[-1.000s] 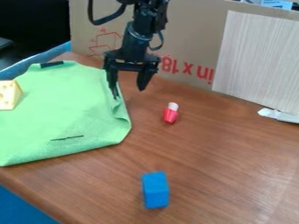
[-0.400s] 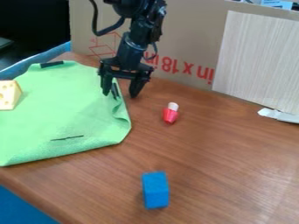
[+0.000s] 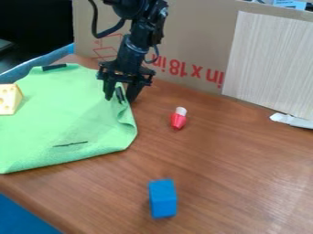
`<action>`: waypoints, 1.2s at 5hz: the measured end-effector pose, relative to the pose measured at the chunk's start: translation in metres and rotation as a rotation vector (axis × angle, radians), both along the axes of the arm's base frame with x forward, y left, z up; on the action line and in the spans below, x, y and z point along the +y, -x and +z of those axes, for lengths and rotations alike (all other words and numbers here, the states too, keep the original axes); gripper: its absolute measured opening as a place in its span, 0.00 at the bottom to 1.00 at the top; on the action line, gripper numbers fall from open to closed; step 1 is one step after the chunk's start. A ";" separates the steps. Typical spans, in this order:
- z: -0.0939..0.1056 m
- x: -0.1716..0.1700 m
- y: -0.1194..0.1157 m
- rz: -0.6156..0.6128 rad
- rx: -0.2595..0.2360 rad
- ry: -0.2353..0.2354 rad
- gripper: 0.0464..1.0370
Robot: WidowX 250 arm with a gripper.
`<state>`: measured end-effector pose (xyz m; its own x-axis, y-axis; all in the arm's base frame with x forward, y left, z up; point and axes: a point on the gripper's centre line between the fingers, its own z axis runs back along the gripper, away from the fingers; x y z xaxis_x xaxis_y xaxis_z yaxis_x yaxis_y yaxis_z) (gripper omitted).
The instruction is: Fold the clothes from top left and buttom left to center
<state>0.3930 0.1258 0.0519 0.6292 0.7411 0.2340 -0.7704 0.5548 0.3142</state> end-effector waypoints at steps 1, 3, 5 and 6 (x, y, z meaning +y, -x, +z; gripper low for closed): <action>0.000 0.000 -0.002 -0.009 -0.008 0.000 0.31; -0.003 -0.001 0.000 -0.036 0.002 0.023 0.03; 0.041 0.028 0.026 -0.039 -0.077 0.188 0.01; 0.049 0.050 0.044 -0.036 -0.079 0.278 0.01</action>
